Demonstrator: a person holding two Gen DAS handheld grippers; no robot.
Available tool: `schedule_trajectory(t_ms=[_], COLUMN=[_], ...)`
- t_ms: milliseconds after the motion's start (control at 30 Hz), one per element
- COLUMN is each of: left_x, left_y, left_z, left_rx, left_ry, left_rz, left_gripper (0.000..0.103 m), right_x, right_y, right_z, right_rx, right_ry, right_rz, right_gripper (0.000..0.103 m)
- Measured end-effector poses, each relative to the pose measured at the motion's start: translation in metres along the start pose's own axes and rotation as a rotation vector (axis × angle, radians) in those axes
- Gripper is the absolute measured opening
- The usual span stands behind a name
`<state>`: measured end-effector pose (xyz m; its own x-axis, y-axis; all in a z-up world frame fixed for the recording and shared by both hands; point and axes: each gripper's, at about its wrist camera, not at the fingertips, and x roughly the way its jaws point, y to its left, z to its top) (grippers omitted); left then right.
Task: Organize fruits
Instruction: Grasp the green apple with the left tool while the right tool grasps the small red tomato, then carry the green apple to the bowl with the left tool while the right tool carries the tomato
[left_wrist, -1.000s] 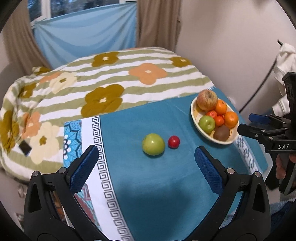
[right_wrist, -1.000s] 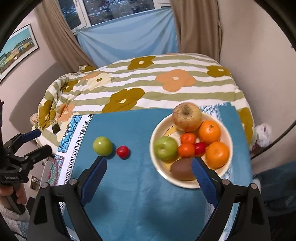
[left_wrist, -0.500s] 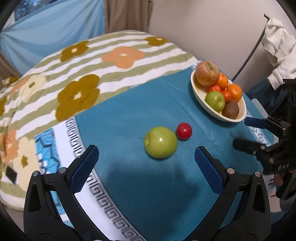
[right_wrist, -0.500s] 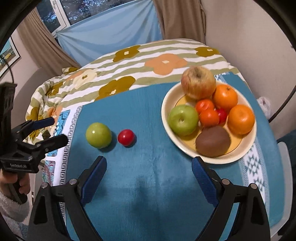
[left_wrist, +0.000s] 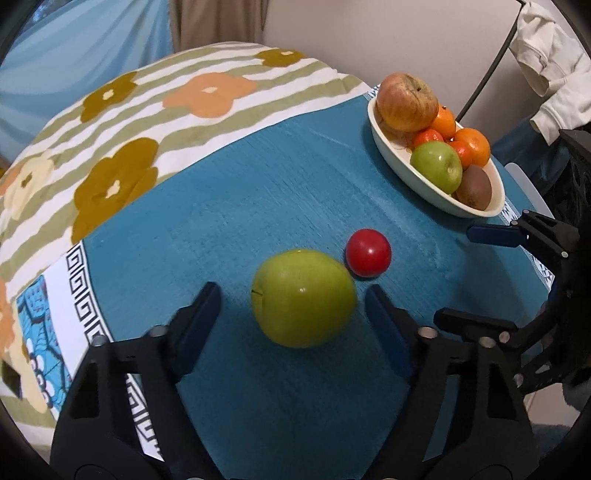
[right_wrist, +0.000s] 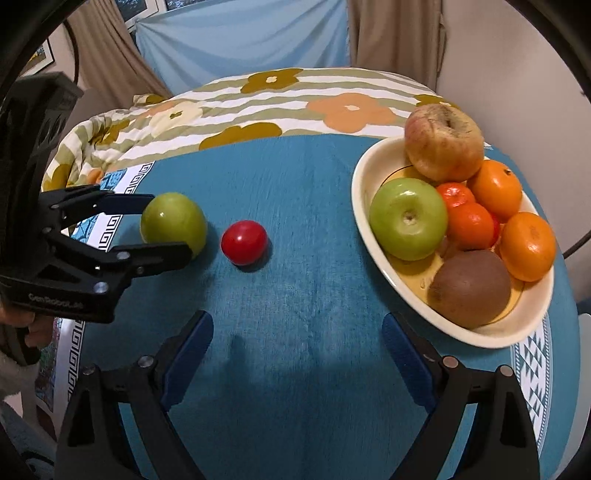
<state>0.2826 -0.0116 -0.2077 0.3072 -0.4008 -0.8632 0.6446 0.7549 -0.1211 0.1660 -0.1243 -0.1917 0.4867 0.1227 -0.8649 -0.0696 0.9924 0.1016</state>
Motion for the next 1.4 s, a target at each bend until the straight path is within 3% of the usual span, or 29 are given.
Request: schedule_trajectory(t_ms=[67,167,300,1000,1100,1400], left_x=[0.003,0.002,-0.002,-0.025,-0.028,-0.043], left_y=[0.0,-0.007,-0.007,0.024,0.026,0.027], left_z=[0.0,-0.001,-0.006,-0.034,-0.036,-0.033], left_rx=[0.002,0.033,0.04,-0.112,-0.122,-0.139], left_ry=[0.006,0.009,0.014,0.018,0.016,-0.003], left_rz=[-0.027,-0.011,-0.002,0.046,0.053,0.076], left_gripper=[0.063,0.063,0.063,0.063,0.063,0.063], right_x=[0.004,0.011,0.015,0.041,0.042,0.024], right_y=[0.002,0.005,0.012,0.039,0.041,0.043], right_z=[0.001,0.004,0.009,0.033,0.035,0.038], right_rx=[-0.015,-0.039,-0.08,-0.201,-0.215,-0.184], right_ry=[0.009,0.02,0.013,-0.006,-0.013,-0.034], right_rz=[0.012,0.025,0.034,0.051,0.047,0.082], right_gripper=[0.082,0.076,0.076,0.049,0.031,0.031])
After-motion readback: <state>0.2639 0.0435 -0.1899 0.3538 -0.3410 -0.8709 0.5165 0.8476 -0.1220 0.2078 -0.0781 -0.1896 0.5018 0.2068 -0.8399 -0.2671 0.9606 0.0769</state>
